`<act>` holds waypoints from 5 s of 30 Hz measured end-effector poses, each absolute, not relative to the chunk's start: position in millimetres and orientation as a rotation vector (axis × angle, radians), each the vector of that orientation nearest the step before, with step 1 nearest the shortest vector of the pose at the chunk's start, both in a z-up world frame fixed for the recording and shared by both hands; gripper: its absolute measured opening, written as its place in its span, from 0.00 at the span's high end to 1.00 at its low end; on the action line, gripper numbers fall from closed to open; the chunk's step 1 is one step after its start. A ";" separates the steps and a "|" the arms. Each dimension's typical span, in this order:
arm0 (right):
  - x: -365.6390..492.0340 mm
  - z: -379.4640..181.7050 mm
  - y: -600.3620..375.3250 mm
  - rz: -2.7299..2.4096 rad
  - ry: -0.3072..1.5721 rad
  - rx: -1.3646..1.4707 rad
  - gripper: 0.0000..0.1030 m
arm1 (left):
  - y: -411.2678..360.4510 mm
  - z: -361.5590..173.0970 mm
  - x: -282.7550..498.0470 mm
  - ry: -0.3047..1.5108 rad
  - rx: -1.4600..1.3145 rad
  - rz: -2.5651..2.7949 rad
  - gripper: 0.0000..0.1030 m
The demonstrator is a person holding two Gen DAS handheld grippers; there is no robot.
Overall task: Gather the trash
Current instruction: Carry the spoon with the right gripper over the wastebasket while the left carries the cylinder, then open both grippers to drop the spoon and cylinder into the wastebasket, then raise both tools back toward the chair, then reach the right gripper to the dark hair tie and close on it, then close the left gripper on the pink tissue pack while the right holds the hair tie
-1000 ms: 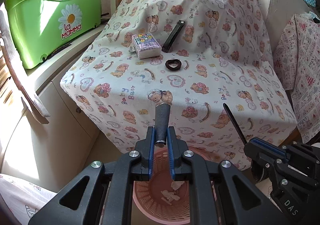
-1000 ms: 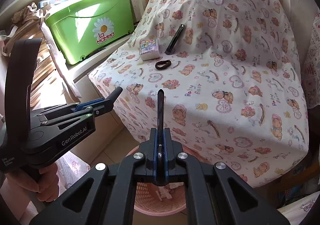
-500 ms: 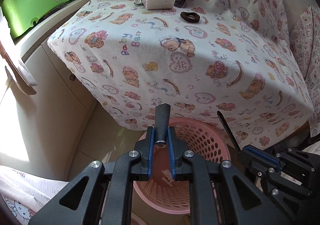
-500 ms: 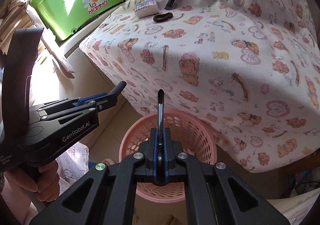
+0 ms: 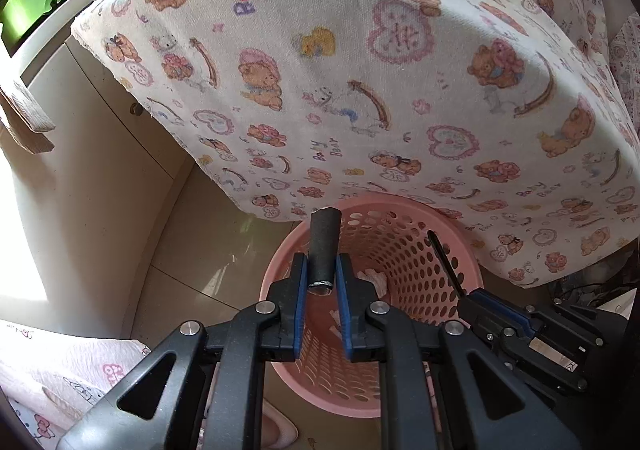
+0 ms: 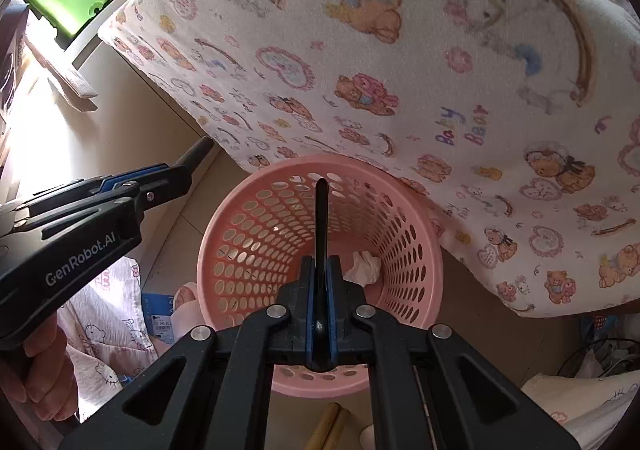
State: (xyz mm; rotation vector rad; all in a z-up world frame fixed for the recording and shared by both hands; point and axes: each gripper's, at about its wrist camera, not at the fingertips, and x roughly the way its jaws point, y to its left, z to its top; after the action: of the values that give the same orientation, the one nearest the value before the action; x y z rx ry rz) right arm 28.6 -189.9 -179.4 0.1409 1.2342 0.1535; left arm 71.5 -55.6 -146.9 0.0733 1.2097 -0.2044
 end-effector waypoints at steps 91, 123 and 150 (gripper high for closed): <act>182.2 -41.9 -173.5 0.009 0.874 0.046 0.58 | 21.8 -29.7 174.5 0.840 -0.026 -0.076 0.15; 114.4 -42.4 -213.4 -0.052 0.787 0.051 0.96 | 3.6 -44.6 170.4 0.853 0.044 -0.077 0.13; 101.4 -35.2 -267.1 -0.173 0.742 0.073 0.96 | -95.9 -39.5 304.4 1.165 -0.053 -0.075 0.50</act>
State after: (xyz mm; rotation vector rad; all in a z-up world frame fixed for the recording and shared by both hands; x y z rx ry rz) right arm 101.4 -267.1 -35.2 0.0734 0.7421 -0.1733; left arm 304.4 -95.9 -39.5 -0.0528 1.1650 -0.0753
